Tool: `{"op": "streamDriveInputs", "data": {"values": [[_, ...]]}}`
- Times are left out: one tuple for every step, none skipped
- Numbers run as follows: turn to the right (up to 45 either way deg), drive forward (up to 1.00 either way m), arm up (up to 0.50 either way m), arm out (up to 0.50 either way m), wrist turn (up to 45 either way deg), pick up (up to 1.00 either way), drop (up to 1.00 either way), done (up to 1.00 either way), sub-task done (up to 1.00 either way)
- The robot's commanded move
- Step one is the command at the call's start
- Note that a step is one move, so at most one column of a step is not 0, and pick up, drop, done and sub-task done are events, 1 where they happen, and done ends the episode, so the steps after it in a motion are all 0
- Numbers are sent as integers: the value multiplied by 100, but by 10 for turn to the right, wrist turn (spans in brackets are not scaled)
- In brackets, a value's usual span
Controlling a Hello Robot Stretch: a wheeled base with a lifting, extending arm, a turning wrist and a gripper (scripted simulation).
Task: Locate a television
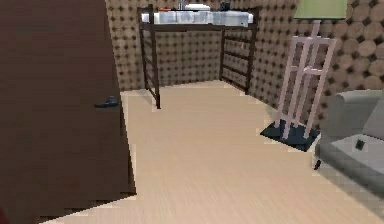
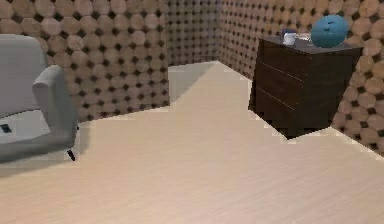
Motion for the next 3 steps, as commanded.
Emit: {"op": "streamDriveInputs", "data": {"values": [[0, 100, 0, 0, 0, 0, 0, 0, 0], [0, 30, 0, 0, 0, 0, 0, 0, 0], [-210, 0, 0, 0, 0, 0, 0, 0, 0]]}}
